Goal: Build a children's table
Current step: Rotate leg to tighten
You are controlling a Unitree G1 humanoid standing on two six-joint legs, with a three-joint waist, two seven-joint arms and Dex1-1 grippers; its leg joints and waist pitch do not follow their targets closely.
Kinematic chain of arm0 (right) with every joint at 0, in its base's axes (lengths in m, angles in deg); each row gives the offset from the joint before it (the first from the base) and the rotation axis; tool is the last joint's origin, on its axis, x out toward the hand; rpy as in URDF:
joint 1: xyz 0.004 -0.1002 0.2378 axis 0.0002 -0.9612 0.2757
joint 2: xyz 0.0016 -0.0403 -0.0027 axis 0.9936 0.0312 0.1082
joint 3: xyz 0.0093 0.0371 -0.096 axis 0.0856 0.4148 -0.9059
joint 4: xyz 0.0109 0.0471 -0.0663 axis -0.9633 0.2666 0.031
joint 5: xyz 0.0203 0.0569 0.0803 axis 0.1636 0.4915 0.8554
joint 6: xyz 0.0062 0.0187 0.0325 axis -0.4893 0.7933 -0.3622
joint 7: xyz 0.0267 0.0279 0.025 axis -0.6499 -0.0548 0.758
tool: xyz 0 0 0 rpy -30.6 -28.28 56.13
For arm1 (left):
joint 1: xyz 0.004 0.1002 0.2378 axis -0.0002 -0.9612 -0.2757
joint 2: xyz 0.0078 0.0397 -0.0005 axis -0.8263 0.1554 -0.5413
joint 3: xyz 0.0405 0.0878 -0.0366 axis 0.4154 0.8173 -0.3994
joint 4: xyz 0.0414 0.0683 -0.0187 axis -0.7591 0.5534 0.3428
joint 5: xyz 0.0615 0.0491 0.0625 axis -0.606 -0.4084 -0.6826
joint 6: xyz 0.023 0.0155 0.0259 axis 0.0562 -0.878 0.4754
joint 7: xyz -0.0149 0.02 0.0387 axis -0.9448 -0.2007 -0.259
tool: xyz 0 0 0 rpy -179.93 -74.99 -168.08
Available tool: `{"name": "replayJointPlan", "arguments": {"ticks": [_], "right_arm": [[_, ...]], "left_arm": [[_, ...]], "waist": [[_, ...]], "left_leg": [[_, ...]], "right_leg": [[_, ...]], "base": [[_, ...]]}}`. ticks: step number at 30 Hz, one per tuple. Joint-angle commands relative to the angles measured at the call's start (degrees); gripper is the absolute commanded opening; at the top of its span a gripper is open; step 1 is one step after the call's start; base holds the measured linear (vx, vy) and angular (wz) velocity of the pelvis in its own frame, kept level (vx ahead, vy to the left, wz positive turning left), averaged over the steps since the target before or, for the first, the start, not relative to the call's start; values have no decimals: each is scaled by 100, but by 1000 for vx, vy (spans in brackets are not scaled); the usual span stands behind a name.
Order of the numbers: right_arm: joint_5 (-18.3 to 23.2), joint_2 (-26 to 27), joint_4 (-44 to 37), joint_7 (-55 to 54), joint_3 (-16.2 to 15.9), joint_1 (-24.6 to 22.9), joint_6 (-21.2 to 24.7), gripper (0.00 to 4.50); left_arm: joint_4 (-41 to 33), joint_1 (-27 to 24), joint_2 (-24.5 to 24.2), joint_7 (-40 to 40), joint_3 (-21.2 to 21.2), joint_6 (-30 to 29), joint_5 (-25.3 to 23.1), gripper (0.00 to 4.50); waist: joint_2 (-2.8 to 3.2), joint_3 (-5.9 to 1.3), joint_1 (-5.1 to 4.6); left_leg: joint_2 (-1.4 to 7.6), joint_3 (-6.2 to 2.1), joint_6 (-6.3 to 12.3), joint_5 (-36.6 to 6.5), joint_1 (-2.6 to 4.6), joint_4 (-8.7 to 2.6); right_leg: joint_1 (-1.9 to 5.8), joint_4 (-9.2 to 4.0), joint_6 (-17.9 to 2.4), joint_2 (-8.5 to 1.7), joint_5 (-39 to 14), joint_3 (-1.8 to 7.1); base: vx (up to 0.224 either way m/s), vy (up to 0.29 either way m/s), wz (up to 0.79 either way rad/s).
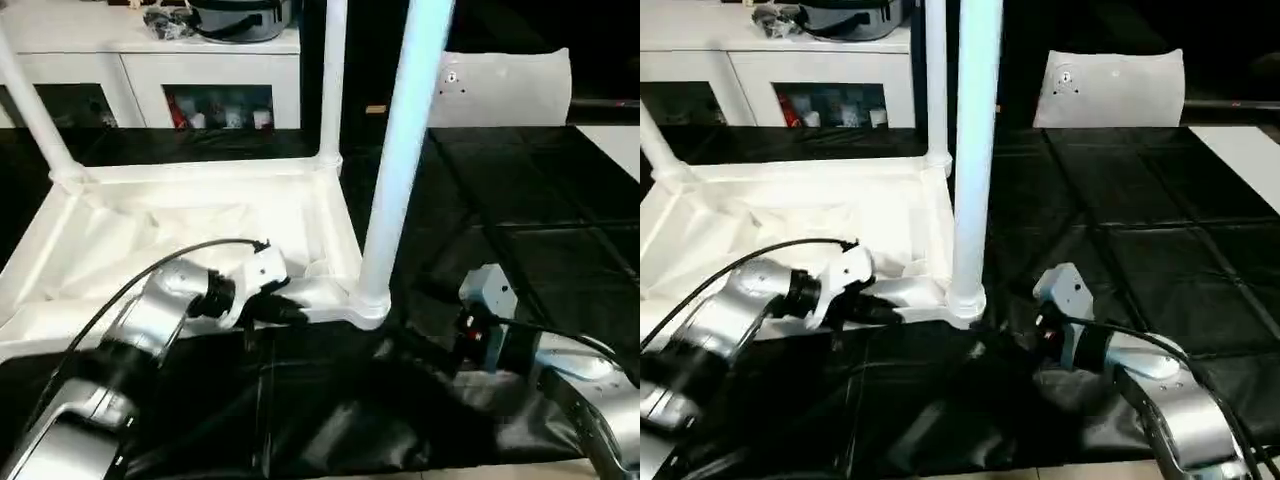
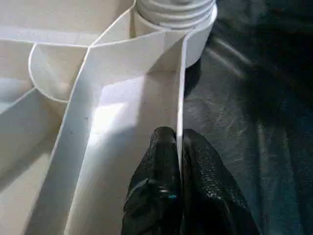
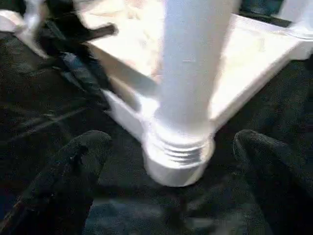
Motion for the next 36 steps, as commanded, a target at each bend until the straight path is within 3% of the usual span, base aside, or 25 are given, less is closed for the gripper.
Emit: {"name": "replayJointPlan", "arguments": {"ticks": [1,2,4,7,8,9,10,12,14,21,27,28,36], "right_arm": [[-42,22,167,-51,116,184,-86,450],[-18,37,229,16,95,234,-137,450],[31,48,282,131,63,282,-184,450],[235,56,461,696,-107,463,-400,450],[294,45,536,884,-160,528,-414,432],[333,37,584,999,-190,569,-408,414],[354,-17,869,1432,-322,788,-465,414],[347,-35,967,1548,-361,858,-488,400],[312,-47,1264,1818,-435,1070,-544,373],[194,-87,2004,2478,-637,1580,-813,309],[152,-84,2259,2855,-759,1769,-920,253],[137,-75,2307,2914,-785,1802,-948,242],[60,51,2569,3116,-904,1910,-1081,196]], "left_arm": [[-218,-225,0,-359,118,162,236,4],[-280,-245,-40,-471,174,211,216,4],[-309,-248,-58,-544,207,236,207,4],[-480,-245,-27,-649,196,217,245,4],[-469,-209,-20,-698,216,270,237,1],[-447,-180,-17,-732,231,314,229,0],[-253,-39,-86,-842,361,606,68,0],[-201,-2,-114,-874,400,679,17,0],[-94,79,-165,-1038,455,832,-37,0],[292,362,-240,-1370,553,1140,-128,0],[578,494,-223,-1466,563,1320,-159,0],[632,521,-211,-1478,562,1355,-166,0],[905,632,-146,-1487,558,1498,-222,0]], "waist": [[-123,-334,63],[-118,-368,81],[-130,-361,102],[-138,-335,145],[-172,-330,146],[-145,-328,160],[-187,-313,168],[-162,-309,223],[-182,-319,217],[-207,-334,244],[-243,-343,286],[-279,-341,285],[-293,-338,326]], "left_leg": [[458,-194,418,-705,30,-375],[456,-187,548,-420,10,-342],[438,-165,720,-287,-15,-316],[461,-162,697,-560,-3,-326],[462,-159,688,-580,-8,-333],[466,-164,657,-637,7,-336],[471,-154,623,-724,20,-343],[474,-145,523,-819,51,-346],[470,-155,487,-772,23,-357],[488,-149,430,-741,37,-355],[510,-146,366,-792,56,-364],[510,-146,356,-818,50,-367],[511,-133,299,-851,56,-364]], "right_leg": [[119,-456,-1324,-593,-671,302],[133,-395,-1376,-583,-113,303],[117,-356,-1440,-569,328,294],[116,-399,-1448,-604,-70,282],[122,-407,-1428,-597,-149,282],[109,-410,-1422,-597,-299,279],[89,-435,-1389,-582,-465,281],[66,-455,-1353,-597,-709,294],[97,-434,-1351,-599,-677,284],[90,-399,-1445,-611,-396,273],[87,-380,-1525,-619,-265,266],[96,-378,-1534,-619,-269,263],[92,-388,-1504,-625,-411,270]], "base": [[0,0,0],[0,0,0],[0,0,0],[0,0,0],[0,0,0],[0,0,0],[0,0,0],[0,0,0],[0,0,0],[0,0,0],[0,0,0],[0,0,0],[0,0,0]]}}
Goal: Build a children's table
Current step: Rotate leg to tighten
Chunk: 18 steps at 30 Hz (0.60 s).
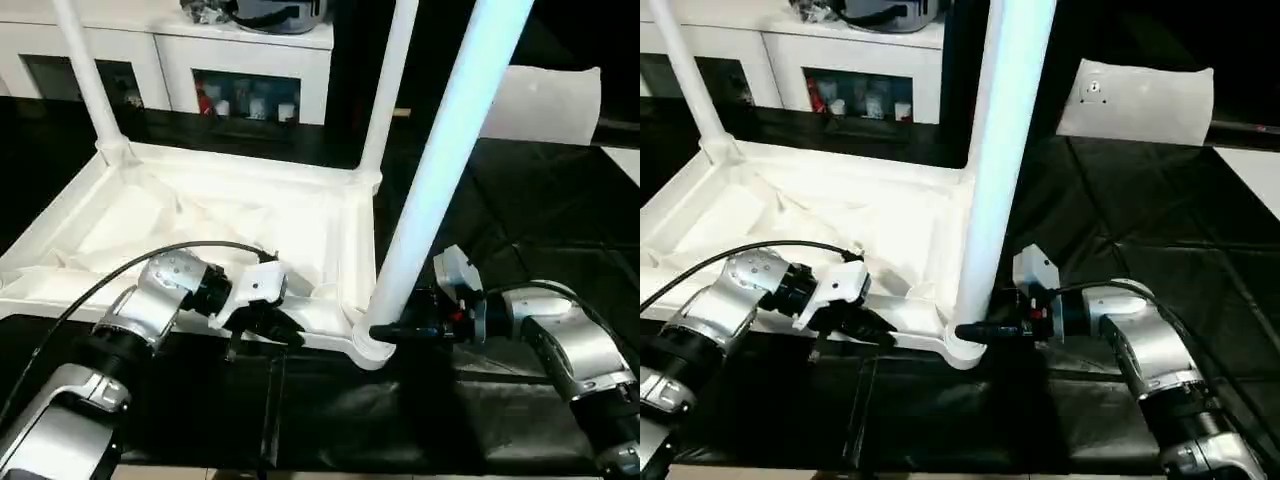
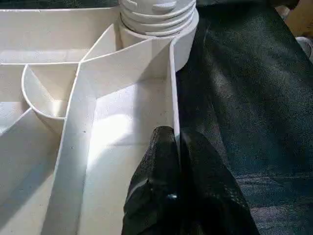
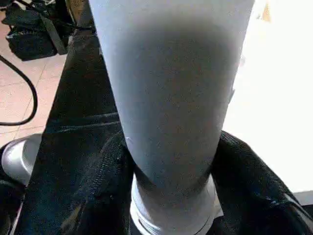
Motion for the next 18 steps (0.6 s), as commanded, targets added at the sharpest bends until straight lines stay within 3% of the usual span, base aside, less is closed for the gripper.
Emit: {"name": "replayJointPlan", "arguments": {"ticks": [1,2,4,7,8,9,11,13,14,18], "right_arm": [[-99,41,85,130,-111,82,-38,195],[-101,65,91,137,-121,73,-37,195],[-104,83,93,137,-129,65,-39,193],[50,328,-204,-263,-81,-170,280,193],[72,383,-287,-385,-66,-239,333,193],[70,434,-355,-507,-62,-292,376,193],[-51,697,-535,-1122,-39,-485,476,193],[-128,789,-585,-1350,-47,-547,516,193],[-328,1131,-726,-2054,-74,-750,678,193],[-629,1815,-840,-3198,-83,-940,1018,193]], "left_arm": [[113,75,43,-153,149,110,-130,0],[127,77,54,-132,137,92,-124,0],[134,77,63,-118,128,79,-118,0],[116,68,179,395,-40,-249,-119,0],[115,71,214,551,-78,-295,-136,0],[111,73,239,663,-112,-341,-143,0],[12,53,412,1184,-255,-717,-142,0],[-54,35,499,1321,-315,-823,-91,0],[-347,-38,839,1799,-444,-1308,20,0],[-679,-128,1465,2635,-508,-1945,-23,0]], "waist": [[-5,-343,13],[13,-345,18],[-9,-334,23],[67,-324,24],[53,-320,18],[98,-316,24],[79,-288,6],[79,-255,-16],[96,-211,-25],[76,-169,-144]], "left_leg": [[490,-174,249,-884,126,-387],[490,-177,242,-889,124,-388],[488,-169,203,-985,130,-393],[511,-183,95,-1138,147,-430],[514,-191,70,-1188,150,-435],[501,-198,25,-1295,161,-437],[494,-197,-62,-1479,174,-459],[482,-233,-184,-1777,190,-479],[497,-254,-236,-1895,186,-516],[485,-292,-383,-2254,200,-568]], "right_leg": [[158,-419,-1468,-613,-422,287],[160,-414,-1473,-616,-411,286],[157,-434,-1459,-617,-546,289],[146,-454,-1446,-609,-667,294],[141,-451,-1446,-609,-692,294],[139,-464,-1433,-630,-831,301],[122,-509,-1356,-626,-1142,320],[99,-584,-1196,-658,-1872,320],[70,-614,-1090,-656,-2152,323],[14,-646,-916,-639,-2529,314]], "base": [[0,0,0],[0,0,0],[0,0,0],[0,0,0],[0,0,0],[0,0,0],[0,0,0],[0,0,0],[0,0,0],[0,0,0]]}}
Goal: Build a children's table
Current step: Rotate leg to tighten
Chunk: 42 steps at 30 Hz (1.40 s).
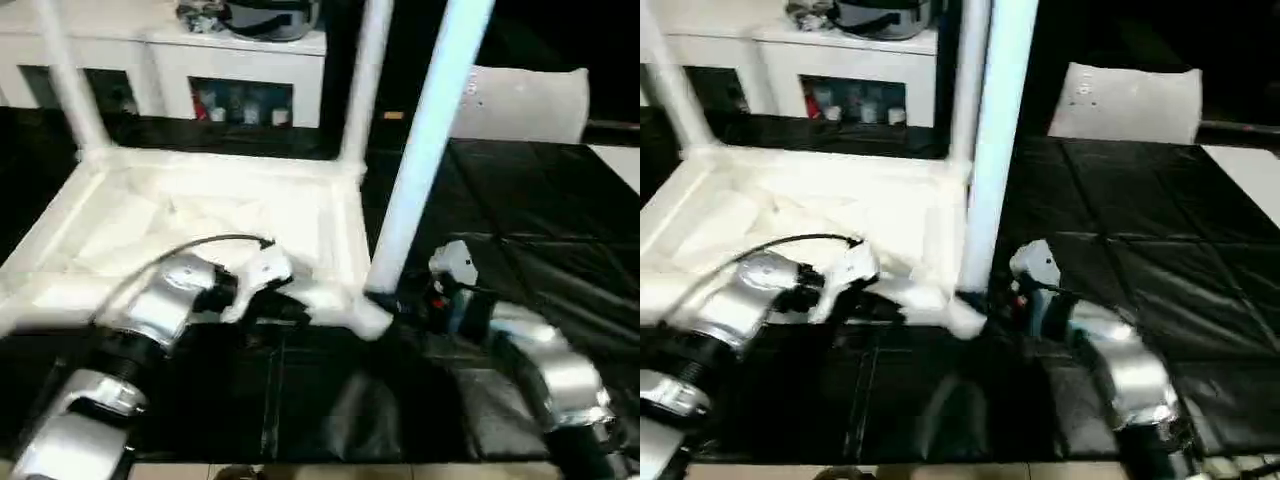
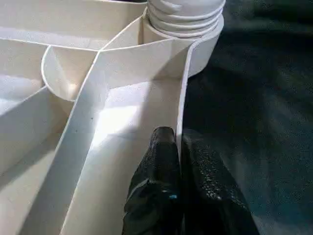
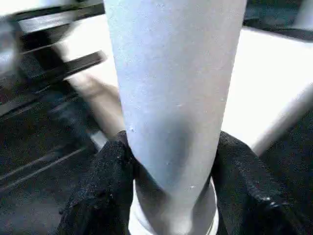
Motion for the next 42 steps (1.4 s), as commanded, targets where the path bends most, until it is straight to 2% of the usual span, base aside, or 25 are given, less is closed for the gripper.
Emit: {"name": "replayJointPlan", "arguments": {"ticks": [1,2,3,4,5,8,9,11,12,13,14,15,16,18,20,21,24,25,27,28,29,31,34,38,42], "right_arm": [[-166,576,-72,-210,-864,-130,400,193],[-246,797,-63,-575,-854,-110,526,193],[-328,1063,-36,-1042,-825,-50,686,193],[-383,1205,8,-1297,-805,10,758,193],[-419,1291,37,-1451,-795,48,798,193],[-490,1531,110,-1847,-691,148,888,193],[-515,1688,159,-2101,-588,213,926,193],[-491,1883,181,-2346,-404,292,977,193],[-466,1912,128,-2346,-355,285,992,193],[-380,1857,28,-2219,-309,232,962,193],[-355,1807,-19,-2162,-291,200,928,193],[-297,1723,-83,-2060,-255,160,876,228],[-266,1684,-109,-2007,-239,143,863,249],[-84,1398,-264,-1645,-129,46,789,272],[-25,1112,-381,-1315,-21,-22,729,282],[4,950,-424,-1142,38,-45,685,292],[7,591,-471,-750,127,-54,608,321],[5,421,-473,-555,154,-49,549,331],[147,-29,-456,72,223,-1,428,351],[261,-255,-426,422,253,34,373,358],[333,-388,-397,638,274,64,343,366],[417,-633,-361,1070,253,137,333,386],[347,-999,-236,1618,71,264,344,410],[313,-1259,-29,2192,-124,452,253,420],[233,-1392,378,2670,-306,738,-72,420]], "left_arm": [[-339,25,839,1017,-25,-304,268,0],[-380,19,1031,1258,-22,-440,235,0],[-398,41,1262,1575,-39,-607,181,0],[-393,72,1388,1703,-25,-675,144,0],[-393,90,1465,1774,-13,-721,119,0],[-427,123,1577,1883,46,-816,15,0],[-441,140,1627,1926,97,-848,-74,0],[-444,169,1636,1947,168,-849,-228,0],[-463,167,1603,1939,184,-849,-288,0],[-461,162,1501,1884,177,-790,-324,0],[-460,153,1436,1834,167,-713,-323,0],[-465,134,1324,1723,141,-626,-306,0],[-471,122,1279,1670,135,-589,-294,0],[-527,24,987,1264,114,-270,-189,0],[-572,-76,774,975,78,-68,-114,0],[-596,-136,669,809,67,63,-69,0],[-595,-213,469,523,55,191,-53,0],[-574,-236,384,404,64,297,-54,0],[-548,-264,206,65,50,440,42,0],[-528,-264,127,-111,35,494,109,0],[-510,-255,86,-222,28,517,150,0],[-462,-225,-11,-489,52,623,215,0],[-332,-136,-134,-859,120,803,248,0],[-50,40,-245,-1251,227,1124,200,0],[107,198,-336,-1707,369,1280,220,0]], "waist": [[-16,-118,-59],[-15,-112,-72],[1,-114,-124],[-21,-123,-143],[-8,-126,-162],[-6,-96,-202],[-6,-96,-225],[8,-92,-257],[6,-82,-274],[44,-116,-259],[46,-122,-267],[40,-144,-268],[42,-166,-261],[43,-199,-249],[33,-225,-229],[12,-226,-225],[-8,-233,-179],[-25,-244,-158],[-38,-270,-119],[-68,-298,-102],[-36,-303,-81],[-36,-315,-90],[-42,-307,-57],[-14,-297,26],[-10,-239,49]], "left_leg": [[466,-329,-371,-2455,159,-547],[451,-340,-371,-2540,174,-544],[440,-370,-373,-2584,161,-574],[438,-386,-368,-2570,153,-583],[433,-386,-370,-2569,152,-591],[400,-373,-251,-2727,215,-570],[390,-387,-241,-2791,195,-585],[403,-419,-290,-2949,190,-618],[399,-416,-317,-3103,214,-615],[409,-420,-339,-3108,241,-613],[415,-416,-343,-3060,220,-634],[426,-412,-333,-2899,180,-676],[436,-402,-326,-2812,185,-687],[449,-332,-168,-2292,128,-693],[448,-301,-54,-2057,125,-670],[446,-280,96,-1907,99,-643],[437,-237,211,-1751,75,-582],[439,-227,222,-1653,80,-573],[430,-211,333,-1261,44,-548],[418,-196,462,-942,11,-505],[414,-179,625,-687,4,-465],[412,-171,815,-442,-19,-435],[414,-155,914,-453,4,-400],[459,-135,831,-554,39,-402],[496,-150,445,-1119,51,-444]], "right_leg": [[-30,-660,-845,-637,-2832,307],[-37,-681,-787,-644,-3037,298],[-31,-723,-623,-647,-3289,290],[-12,-726,-583,-645,-3263,273],[-15,-724,-558,-626,-3201,276],[-103,-796,-454,-639,-3335,301],[-104,-807,-430,-646,-3416,302],[-102,-804,-390,-637,-3450,284],[-140,-833,-347,-645,-3536,289],[-127,-830,-342,-661,-3439,293],[-105,-825,-363,-652,-3281,292],[-54,-803,-419,-632,-2864,283],[-47,-784,-465,-623,-2602,284],[3,-690,-731,-610,-1412,313],[28,-663,-823,-614,-1143,312],[41,-663,-886,-626,-1109,314],[20,-720,-887,-673,-1755,321],[24,-717,-884,-671,-1710,319],[52,-658,-949,-665,-1271,312],[90,-584,-1038,-645,-786,302],[77,-520,-1178,-634,-269,299],[104,-449,-1386,-619,253,272],[101,-442,-1488,-606,292,258],[64,-436,-1503,-569,-13,227],[20,-496,-1438,-614,-795,236]], "base": [[0,0,0],[0,0,0],[0,0,0],[0,0,0],[0,0,0],[0,0,0],[0,0,0],[0,0,0],[0,0,0],[0,0,0],[0,0,0],[0,0,0],[0,0,0],[0,0,0],[0,0,0],[0,0,0],[21,-35,0],[36,-59,0],[39,-52,0],[0,0,0],[52,-30,0],[26,-15,0],[0,0,0],[0,0,0],[0,0,0]]}}
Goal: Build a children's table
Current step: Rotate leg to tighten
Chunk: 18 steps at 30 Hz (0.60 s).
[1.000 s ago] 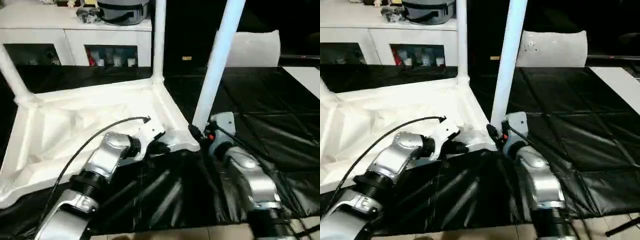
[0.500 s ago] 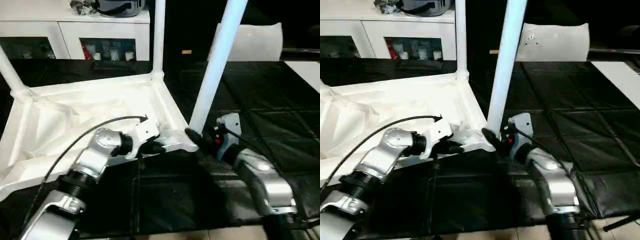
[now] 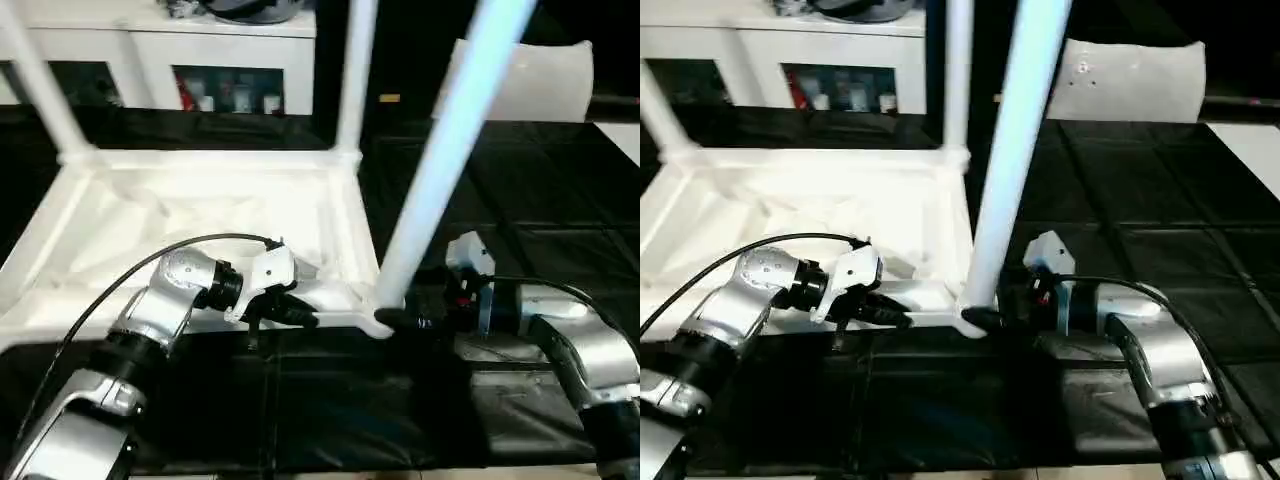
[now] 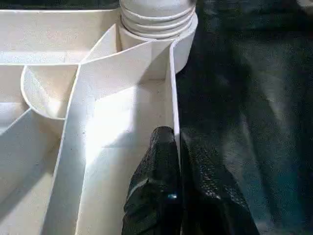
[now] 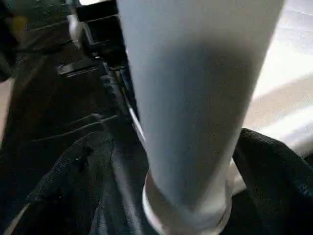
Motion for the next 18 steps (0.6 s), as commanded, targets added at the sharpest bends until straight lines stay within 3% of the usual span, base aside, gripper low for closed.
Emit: {"name": "replayJointPlan", "arguments": {"ticks": [1,6,15,18], "right_arm": [[-62,-119,211,285,-71,144,-147,420],[55,-157,449,838,-256,339,-73,368],[50,-168,655,1240,-425,476,-165,296],[47,-162,703,1288,-432,499,-188,267]], "left_arm": [[37,123,28,-488,266,214,97,0],[253,242,26,-833,413,491,20,0],[491,405,30,-1063,484,688,-10,0],[599,471,31,-1092,511,771,-51,0]], "waist": [[-53,-282,-26],[-83,-245,1],[-109,-262,55],[-111,-249,57]], "left_leg": [[533,-189,239,-1291,214,-409],[550,-212,38,-1572,216,-453],[544,-194,166,-1201,190,-427],[547,-195,197,-1190,189,-431]], "right_leg": [[144,-438,-1456,-527,-1162,303],[138,-475,-1344,-554,-1561,314],[160,-406,-1482,-562,-990,305],[154,-409,-1479,-559,-1014,300]], "base": [[0,0,0],[0,0,0],[0,0,0],[0,0,0]]}}
